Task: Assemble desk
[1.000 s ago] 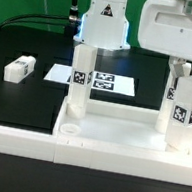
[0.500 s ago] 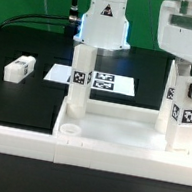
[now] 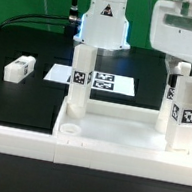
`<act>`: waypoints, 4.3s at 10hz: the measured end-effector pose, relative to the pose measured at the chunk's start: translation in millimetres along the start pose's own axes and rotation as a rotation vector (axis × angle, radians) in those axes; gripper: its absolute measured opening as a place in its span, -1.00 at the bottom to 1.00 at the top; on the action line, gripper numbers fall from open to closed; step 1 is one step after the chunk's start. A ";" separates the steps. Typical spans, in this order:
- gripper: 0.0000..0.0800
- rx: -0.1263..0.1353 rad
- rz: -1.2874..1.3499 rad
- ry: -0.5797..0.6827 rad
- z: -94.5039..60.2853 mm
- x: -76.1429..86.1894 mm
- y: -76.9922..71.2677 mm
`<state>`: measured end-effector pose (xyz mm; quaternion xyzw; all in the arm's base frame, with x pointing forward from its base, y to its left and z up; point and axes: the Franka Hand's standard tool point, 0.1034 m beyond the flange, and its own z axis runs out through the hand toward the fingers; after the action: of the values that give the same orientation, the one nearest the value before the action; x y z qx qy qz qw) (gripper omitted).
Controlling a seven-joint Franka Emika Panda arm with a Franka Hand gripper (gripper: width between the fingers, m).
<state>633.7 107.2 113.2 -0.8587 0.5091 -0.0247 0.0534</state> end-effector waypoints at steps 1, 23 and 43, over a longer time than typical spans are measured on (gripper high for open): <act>0.62 -0.009 -0.058 0.004 -1.1 -1.3 -1.4; -0.28 -0.040 -1.127 0.014 -1.1 10.8 3.2; -0.28 0.090 0.861 -0.069 3.7 -4.0 -0.3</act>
Offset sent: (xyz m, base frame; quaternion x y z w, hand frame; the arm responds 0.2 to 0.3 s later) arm 0.0019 0.0059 0.0024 -0.0036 -0.0021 -0.2287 0.9735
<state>632.3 111.0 109.6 -0.5653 0.8171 0.0063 0.1131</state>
